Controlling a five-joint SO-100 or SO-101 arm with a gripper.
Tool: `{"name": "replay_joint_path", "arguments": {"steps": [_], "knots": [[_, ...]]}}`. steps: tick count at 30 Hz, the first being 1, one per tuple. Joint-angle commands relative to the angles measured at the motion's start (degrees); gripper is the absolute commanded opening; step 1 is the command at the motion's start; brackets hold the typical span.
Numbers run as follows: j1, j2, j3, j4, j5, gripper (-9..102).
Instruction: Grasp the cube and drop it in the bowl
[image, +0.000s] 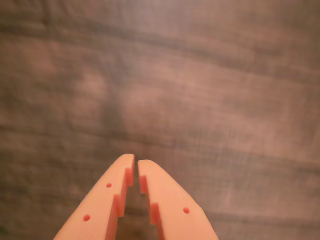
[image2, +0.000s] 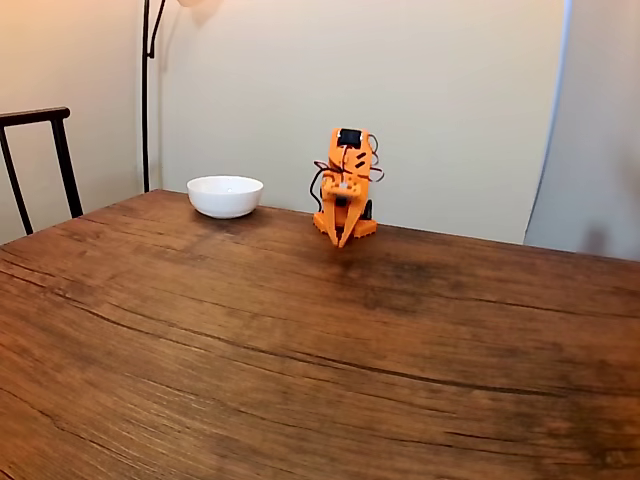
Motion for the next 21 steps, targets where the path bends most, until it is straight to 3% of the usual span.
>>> {"name": "replay_joint_path", "arguments": {"steps": [1,21], "knots": [[0.79,0.18,-0.26,6.94,0.00,-1],[0.97,0.26,-0.26,8.53,0.70,-1]]}}
